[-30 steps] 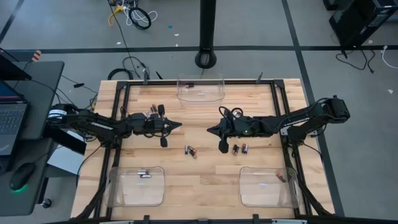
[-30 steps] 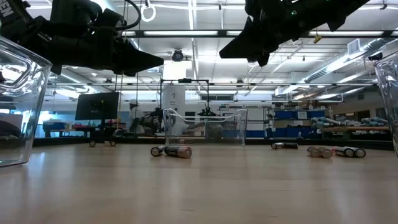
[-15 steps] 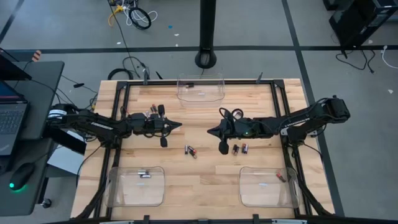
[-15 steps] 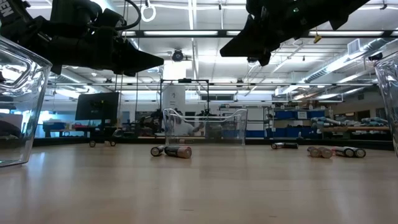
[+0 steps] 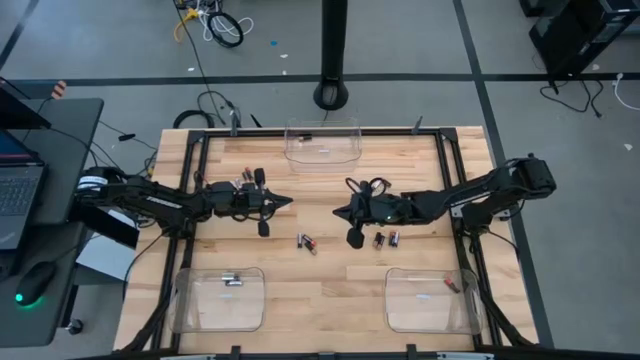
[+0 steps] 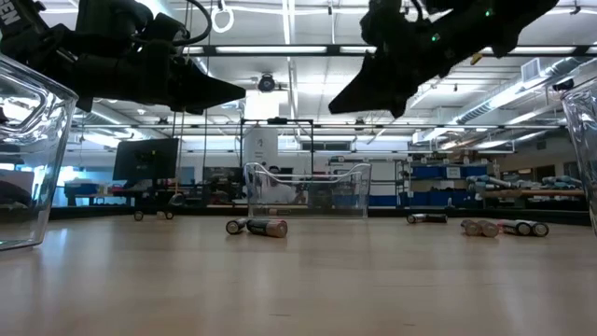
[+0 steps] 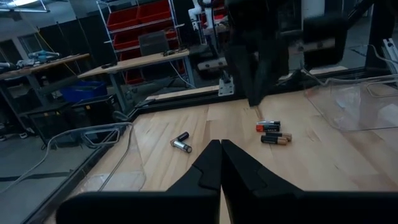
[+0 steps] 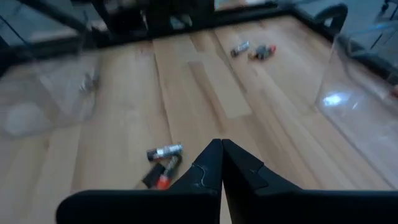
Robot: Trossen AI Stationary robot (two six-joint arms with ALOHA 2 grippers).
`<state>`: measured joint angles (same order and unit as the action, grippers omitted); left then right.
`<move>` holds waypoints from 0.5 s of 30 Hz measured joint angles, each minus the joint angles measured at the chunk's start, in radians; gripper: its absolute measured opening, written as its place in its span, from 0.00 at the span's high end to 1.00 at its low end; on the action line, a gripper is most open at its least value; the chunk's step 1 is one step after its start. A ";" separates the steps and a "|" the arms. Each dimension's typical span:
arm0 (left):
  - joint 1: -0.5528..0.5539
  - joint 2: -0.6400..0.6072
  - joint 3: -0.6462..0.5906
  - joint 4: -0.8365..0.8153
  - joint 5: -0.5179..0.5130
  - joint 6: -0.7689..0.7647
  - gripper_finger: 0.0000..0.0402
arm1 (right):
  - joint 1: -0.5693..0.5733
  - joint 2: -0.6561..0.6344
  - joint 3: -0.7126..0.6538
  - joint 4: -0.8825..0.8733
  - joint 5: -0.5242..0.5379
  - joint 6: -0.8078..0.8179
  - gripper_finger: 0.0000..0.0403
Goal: Sort batteries
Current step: Put the red battery into the bottom right transparent bin
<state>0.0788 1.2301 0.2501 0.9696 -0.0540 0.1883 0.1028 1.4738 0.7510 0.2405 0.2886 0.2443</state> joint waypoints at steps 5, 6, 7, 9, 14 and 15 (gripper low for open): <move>0.000 0.000 0.000 -0.006 -0.007 0.001 0.97 | 0.000 0.068 0.000 0.035 -0.010 -0.008 0.95; 0.000 0.000 0.000 -0.005 -0.008 0.000 0.97 | 0.000 0.072 0.000 0.037 -0.010 -0.008 0.96; 0.000 0.000 0.000 -0.005 -0.008 0.000 0.97 | 0.000 0.073 0.001 0.035 -0.010 -0.008 0.96; 0.000 0.000 0.000 -0.006 -0.009 -0.001 0.97 | 0.000 0.069 0.001 0.041 -0.010 -0.008 0.96; 0.000 0.000 0.000 -0.005 -0.012 -0.001 0.97 | 0.000 0.034 0.001 0.035 -0.011 -0.011 0.94; 0.000 0.000 0.000 -0.005 -0.012 -0.001 0.97 | 0.000 0.028 0.001 0.036 -0.011 -0.012 0.94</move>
<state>0.0785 1.2301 0.2501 0.9646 -0.0662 0.1871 0.1027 1.5023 0.7518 0.2765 0.2774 0.2326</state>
